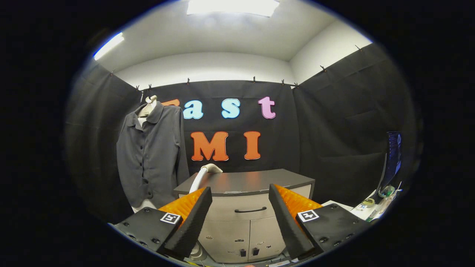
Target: Iron the clothes twice with a garment steamer, once on the left side and once on the right side.
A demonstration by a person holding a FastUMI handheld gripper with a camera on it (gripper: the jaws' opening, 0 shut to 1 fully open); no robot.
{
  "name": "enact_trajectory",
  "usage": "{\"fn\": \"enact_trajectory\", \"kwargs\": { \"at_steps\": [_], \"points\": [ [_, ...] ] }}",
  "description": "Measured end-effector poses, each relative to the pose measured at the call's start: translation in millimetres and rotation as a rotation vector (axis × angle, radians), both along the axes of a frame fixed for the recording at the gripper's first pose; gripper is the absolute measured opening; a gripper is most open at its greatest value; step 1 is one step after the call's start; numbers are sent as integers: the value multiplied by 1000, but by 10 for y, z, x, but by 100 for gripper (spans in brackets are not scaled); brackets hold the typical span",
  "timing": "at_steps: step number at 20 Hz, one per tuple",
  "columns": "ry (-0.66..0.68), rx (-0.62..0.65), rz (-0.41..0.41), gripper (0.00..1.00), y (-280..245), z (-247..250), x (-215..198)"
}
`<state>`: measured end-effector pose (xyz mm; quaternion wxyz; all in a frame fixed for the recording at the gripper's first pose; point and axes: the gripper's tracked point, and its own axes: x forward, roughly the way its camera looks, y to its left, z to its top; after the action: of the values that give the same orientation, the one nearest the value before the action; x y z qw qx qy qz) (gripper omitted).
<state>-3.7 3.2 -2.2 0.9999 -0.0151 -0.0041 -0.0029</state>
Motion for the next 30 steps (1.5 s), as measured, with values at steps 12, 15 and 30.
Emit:
{"fn": "enact_trajectory", "kwargs": {
  "at_steps": [12, 15, 30],
  "points": [
    [-9, 28, 7, 98, 80, -61, 85],
    [-23, 70, -30, 98, -69, 15, 116],
    [75, 131, 167, 98, -188, 242, 382]
  ]
}}
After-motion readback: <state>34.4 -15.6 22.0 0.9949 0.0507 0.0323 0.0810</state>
